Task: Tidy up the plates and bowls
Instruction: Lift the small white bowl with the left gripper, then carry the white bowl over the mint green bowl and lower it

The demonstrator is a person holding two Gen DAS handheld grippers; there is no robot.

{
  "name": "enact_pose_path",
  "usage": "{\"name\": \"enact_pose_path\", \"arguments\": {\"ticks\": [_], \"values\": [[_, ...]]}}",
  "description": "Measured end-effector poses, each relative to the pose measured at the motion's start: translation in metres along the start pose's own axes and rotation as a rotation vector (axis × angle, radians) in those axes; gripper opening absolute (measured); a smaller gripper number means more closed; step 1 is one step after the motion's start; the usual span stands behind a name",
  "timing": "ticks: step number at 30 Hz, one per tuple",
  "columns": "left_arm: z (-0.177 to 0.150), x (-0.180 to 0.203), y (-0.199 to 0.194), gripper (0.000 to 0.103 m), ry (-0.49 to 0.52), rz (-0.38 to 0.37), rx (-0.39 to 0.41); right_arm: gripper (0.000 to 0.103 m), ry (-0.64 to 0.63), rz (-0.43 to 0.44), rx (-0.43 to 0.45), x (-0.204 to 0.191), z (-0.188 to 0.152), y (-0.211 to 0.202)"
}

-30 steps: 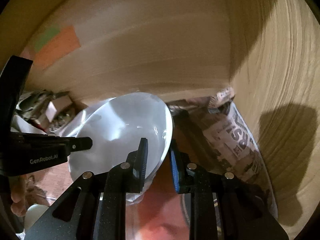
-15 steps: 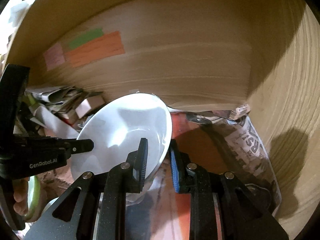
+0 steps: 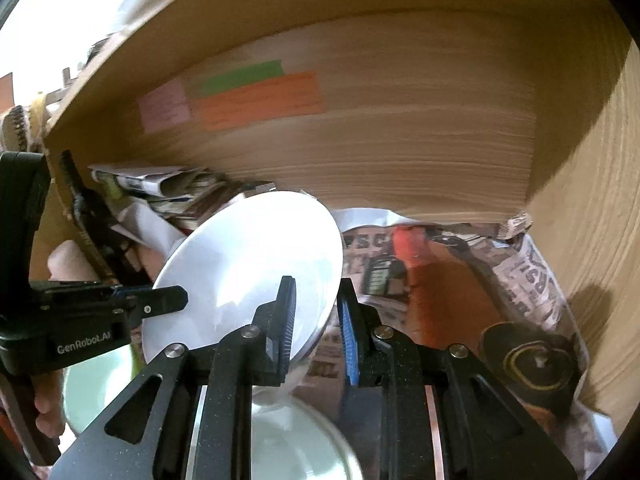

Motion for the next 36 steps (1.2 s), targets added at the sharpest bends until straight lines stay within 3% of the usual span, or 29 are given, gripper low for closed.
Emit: {"name": "enact_pose_path", "arguments": {"ticks": [17, 36], "values": [[-0.062, -0.075, -0.048, 0.012, -0.075, 0.062, 0.065, 0.019, -0.100, 0.067, -0.019, -0.086, -0.023, 0.006], [-0.122, -0.130, -0.064, 0.012, -0.171, 0.133, 0.067, 0.019, -0.171, 0.185, -0.108, -0.149, -0.053, 0.028]]}}
Point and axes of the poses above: each gripper's, at about its wrist camera, not at the fingertips, and y roughly the way its jaws point, x to its right, z to its top, the point moved 2 cm from there along y, roughly the way its jaws point, and after that the axes turned 9 degrees about -x, right-handed, at the moved point
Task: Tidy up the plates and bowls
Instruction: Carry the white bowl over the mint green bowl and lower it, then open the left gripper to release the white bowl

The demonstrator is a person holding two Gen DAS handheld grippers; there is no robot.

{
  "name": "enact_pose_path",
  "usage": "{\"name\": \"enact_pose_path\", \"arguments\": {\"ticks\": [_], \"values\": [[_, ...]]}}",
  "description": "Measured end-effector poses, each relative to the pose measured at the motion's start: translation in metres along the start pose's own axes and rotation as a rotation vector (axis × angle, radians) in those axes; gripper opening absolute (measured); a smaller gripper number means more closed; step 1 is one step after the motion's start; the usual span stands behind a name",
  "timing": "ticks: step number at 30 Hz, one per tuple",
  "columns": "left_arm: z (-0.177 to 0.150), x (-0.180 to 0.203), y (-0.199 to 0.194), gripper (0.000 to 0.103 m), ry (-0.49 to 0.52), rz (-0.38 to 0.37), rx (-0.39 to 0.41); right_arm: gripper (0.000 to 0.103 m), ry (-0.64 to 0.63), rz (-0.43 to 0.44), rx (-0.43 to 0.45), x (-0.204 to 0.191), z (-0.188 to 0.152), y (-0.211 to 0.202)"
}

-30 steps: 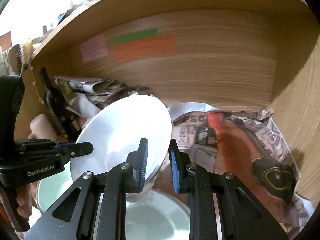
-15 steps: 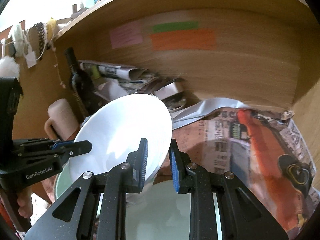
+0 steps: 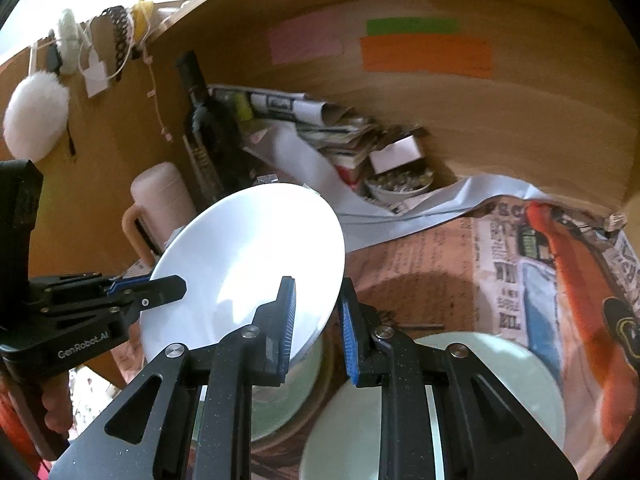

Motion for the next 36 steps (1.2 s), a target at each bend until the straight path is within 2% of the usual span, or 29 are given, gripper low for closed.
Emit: {"name": "enact_pose_path", "arguments": {"ticks": [17, 24, 31, 36], "values": [[-0.026, -0.011, -0.002, 0.012, 0.007, 0.028, -0.013, 0.019, -0.013, 0.040, -0.091, -0.016, -0.020, 0.017], [-0.029, -0.009, -0.001, 0.012, 0.020, 0.040, -0.008, 0.021, -0.008, 0.042, -0.101, -0.016, -0.024, 0.018], [-0.031, -0.010, 0.000, 0.012, 0.027, 0.041, 0.004, 0.022, -0.051, 0.006, -0.100, -0.022, -0.026, 0.017], [-0.033, -0.008, 0.001, 0.018, 0.046, 0.058, 0.004, 0.024, -0.080, -0.024, -0.089, -0.027, -0.027, 0.013]]}}
Point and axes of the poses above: each gripper's, at about its wrist camera, not at the fingertips, and y roughly the way its jaws point, x to its right, z to its top, the point moved 2 cm from there along y, roughly the way its jaws point, and after that the axes turned 9 degrees about -x, right-handed, at the moved point
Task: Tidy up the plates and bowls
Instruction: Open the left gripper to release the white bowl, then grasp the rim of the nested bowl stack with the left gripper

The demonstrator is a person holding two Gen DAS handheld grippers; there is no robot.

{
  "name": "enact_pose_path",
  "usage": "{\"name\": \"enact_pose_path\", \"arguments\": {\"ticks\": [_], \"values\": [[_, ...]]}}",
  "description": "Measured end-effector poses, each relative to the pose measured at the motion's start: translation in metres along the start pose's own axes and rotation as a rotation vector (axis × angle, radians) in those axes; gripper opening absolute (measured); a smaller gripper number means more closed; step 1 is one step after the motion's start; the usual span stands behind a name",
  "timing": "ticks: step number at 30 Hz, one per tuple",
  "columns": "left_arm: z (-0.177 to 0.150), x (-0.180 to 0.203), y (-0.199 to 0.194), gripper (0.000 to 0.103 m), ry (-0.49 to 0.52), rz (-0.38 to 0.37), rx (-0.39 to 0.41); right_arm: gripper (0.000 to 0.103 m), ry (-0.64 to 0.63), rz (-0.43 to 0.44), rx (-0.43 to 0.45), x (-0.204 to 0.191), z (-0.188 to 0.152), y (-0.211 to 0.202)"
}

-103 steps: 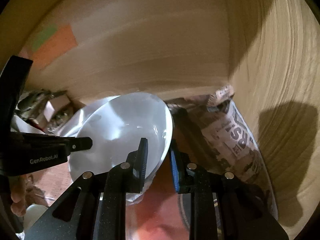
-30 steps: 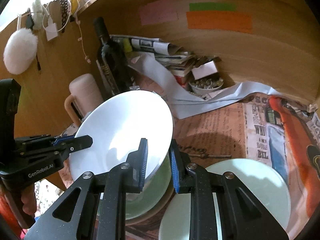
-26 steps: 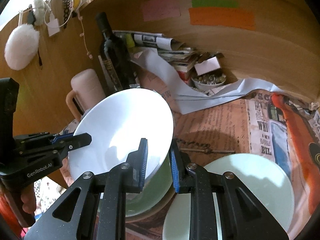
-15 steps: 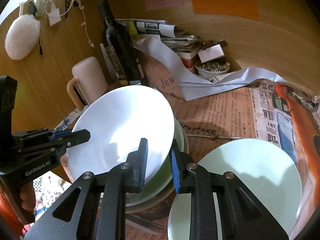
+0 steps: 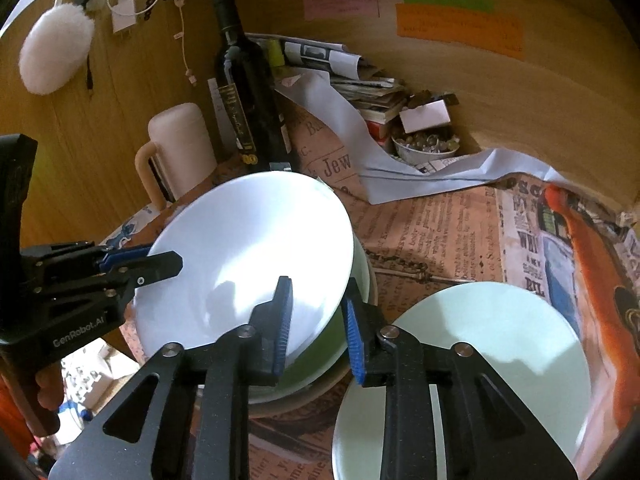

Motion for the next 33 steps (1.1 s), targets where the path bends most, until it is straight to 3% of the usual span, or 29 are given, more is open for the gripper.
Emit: {"name": "enact_pose_path", "arguments": {"ticks": [3, 5, 12, 16, 25, 33], "values": [[-0.001, 0.001, -0.001, 0.022, 0.013, 0.001, 0.005, 0.030, -0.021, -0.033, 0.017, -0.002, 0.001, -0.004], [-0.001, 0.001, -0.001, 0.024, 0.015, 0.000, 0.007, 0.041, -0.036, -0.050, 0.019, -0.004, 0.001, -0.004], [0.001, -0.008, -0.007, 0.025, -0.014, -0.019, 0.020, 0.042, -0.041, -0.045, 0.021, -0.002, 0.000, -0.006], [0.000, -0.018, -0.020, 0.053, -0.040, -0.018, 0.082, 0.047, -0.010, -0.039, 0.028, 0.006, 0.000, -0.009], [-0.007, -0.025, -0.003, 0.053, -0.077, -0.086, 0.021, 0.053, 0.091, 0.076, -0.037, 0.021, -0.007, 0.001], [-0.013, -0.022, 0.012, 0.053, -0.093, -0.158, -0.018, 0.059, 0.135, 0.118, -0.078, 0.026, -0.005, 0.008]]}}
Point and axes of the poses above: each gripper's, at about its wrist camera, not at the fingertips, and y roughly the way its jaws point, x to its right, z to its top, the point moved 2 cm from there along y, roughly the way its jaws point, and after that the axes turned 9 degrees about -x, right-handed, at the moved point
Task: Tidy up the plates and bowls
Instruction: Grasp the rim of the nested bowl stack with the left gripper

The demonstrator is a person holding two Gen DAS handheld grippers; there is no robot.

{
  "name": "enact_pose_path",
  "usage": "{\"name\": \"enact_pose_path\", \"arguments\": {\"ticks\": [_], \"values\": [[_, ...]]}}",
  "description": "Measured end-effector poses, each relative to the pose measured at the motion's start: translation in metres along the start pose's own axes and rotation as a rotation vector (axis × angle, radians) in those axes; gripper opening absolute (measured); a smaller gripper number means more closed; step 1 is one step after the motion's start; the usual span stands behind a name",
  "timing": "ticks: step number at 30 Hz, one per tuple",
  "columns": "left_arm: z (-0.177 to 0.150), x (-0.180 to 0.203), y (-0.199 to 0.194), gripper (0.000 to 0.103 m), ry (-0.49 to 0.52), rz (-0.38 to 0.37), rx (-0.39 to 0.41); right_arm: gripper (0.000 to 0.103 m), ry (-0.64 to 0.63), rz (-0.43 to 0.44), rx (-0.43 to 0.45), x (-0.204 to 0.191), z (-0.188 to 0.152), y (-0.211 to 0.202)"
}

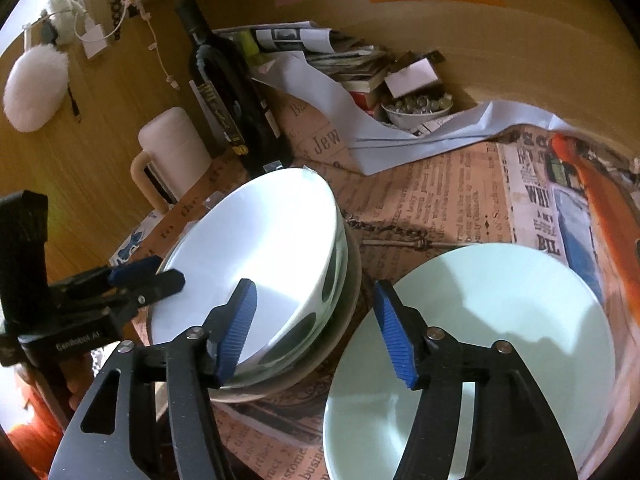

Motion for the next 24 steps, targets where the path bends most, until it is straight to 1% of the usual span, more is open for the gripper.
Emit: {"name": "enact_pose_path", "arguments": {"ticks": [4, 6, 9, 11, 13, 14, 18, 20, 21, 24], "values": [[-0.001, 0.001, 0.003, 0.053, -0.001, -0.027, -0.005, 0.060, 0.029, 0.031, -0.022, 0.004, 0.002, 0.007], [-0.001, 0.001, 0.004, 0.053, -0.007, -0.046, -0.008, 0.060, 0.036, 0.018, -0.013, 0.006, 0.003, 0.007], [-0.001, 0.001, 0.005, 0.047, -0.011, -0.073, -0.011, 0.060, 0.042, 0.014, -0.007, 0.006, 0.005, 0.007], [0.000, 0.002, 0.005, 0.039, -0.011, -0.098, -0.016, 0.056, 0.045, 0.008, -0.003, 0.007, 0.006, 0.007], [0.000, 0.003, 0.005, 0.036, -0.009, -0.104, -0.012, 0.052, 0.042, 0.000, -0.003, 0.007, 0.008, 0.008], [0.000, 0.003, 0.005, 0.036, -0.008, -0.102, -0.009, 0.048, 0.042, 0.001, -0.007, 0.007, 0.009, 0.008], [-0.001, 0.001, 0.005, 0.035, -0.011, -0.112, -0.002, 0.043, 0.053, 0.033, -0.041, 0.010, 0.013, 0.016], [-0.002, -0.001, 0.005, 0.035, -0.018, -0.126, -0.004, 0.038, 0.055, 0.047, -0.060, 0.009, 0.014, 0.020], [-0.002, -0.001, 0.005, 0.035, -0.022, -0.131, -0.005, 0.038, 0.054, 0.051, -0.072, 0.008, 0.014, 0.022], [-0.003, -0.003, 0.005, 0.035, -0.025, -0.140, -0.002, 0.037, 0.029, 0.013, -0.070, 0.004, 0.013, 0.023]]}}
Point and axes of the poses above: each gripper's, at about its wrist camera, not at the fingertips, and y roughly the way its jaws point, x to its right, z to its top, the point moved 2 cm from there along y, roughly the way its jaws point, and after that the axes turned 9 degrees about -x, right-handed, at the moved point
